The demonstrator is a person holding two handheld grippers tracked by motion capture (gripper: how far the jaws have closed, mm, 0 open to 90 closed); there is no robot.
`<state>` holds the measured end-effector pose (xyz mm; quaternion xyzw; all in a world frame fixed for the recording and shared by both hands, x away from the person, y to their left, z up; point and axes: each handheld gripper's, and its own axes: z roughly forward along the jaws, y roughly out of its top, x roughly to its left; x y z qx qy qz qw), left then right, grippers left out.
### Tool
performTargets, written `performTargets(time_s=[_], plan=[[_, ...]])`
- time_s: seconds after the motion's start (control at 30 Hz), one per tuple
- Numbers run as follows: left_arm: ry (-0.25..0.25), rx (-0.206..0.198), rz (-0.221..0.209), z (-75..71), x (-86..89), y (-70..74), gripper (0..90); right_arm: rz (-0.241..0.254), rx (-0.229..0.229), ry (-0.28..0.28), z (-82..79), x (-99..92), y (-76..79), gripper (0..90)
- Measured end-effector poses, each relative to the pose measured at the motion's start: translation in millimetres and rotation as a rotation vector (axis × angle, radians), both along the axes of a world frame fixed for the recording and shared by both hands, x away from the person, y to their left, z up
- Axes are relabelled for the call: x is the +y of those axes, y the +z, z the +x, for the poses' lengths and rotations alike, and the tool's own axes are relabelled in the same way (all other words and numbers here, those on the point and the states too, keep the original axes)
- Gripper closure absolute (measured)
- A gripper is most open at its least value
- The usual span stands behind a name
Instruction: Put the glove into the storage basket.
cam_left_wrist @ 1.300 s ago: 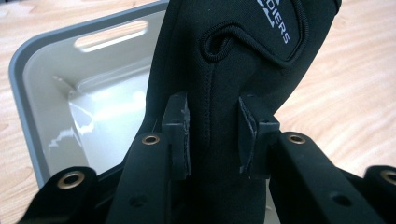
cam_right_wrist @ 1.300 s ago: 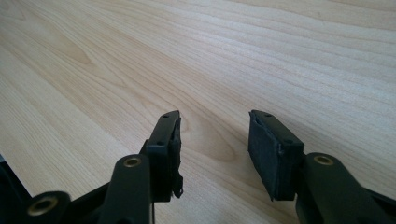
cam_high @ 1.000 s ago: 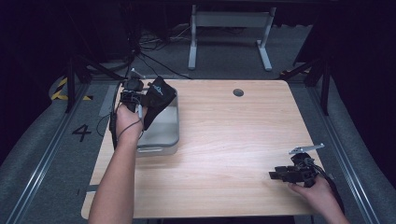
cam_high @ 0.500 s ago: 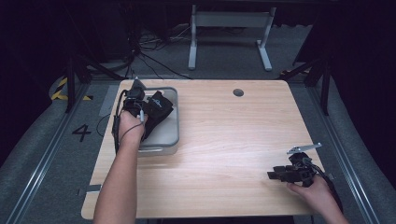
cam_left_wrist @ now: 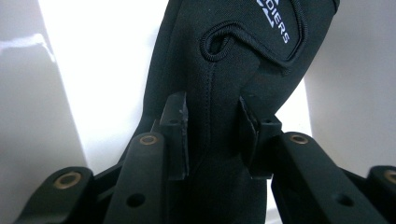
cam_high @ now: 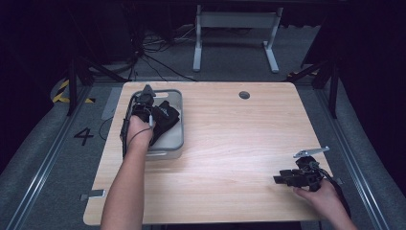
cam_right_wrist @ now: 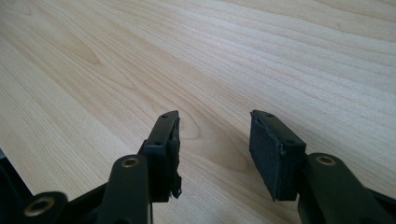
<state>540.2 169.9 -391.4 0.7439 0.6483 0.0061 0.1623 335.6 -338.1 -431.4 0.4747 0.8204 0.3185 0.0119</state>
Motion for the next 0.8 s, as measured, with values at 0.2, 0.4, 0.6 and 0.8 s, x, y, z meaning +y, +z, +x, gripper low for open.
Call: performTargets(time_s=[0.2, 0.4, 0.6, 0.8], plan=[[-0.011, -0.026, 0.003, -2.2, 1.8, -0.1, 53.4, 0.006, -0.007, 0.001, 1.1, -1.0, 1.1, 52.7], [-0.022, -0.099, -0.013, -14.0, 5.6, 12.1, 41.9, 0.008, -0.015, 0.019, 7.5, 2.2, 2.2, 52.2], [-0.082, -0.192, -0.040, -37.1, 5.0, 33.1, 41.3, -0.003, -0.050, 0.034, 23.6, 3.9, 9.1, 51.5], [-0.160, -0.270, -0.037, -63.6, -3.3, 56.9, 40.7, -0.032, -0.083, 0.048, 45.1, 5.6, 17.3, 51.9]])
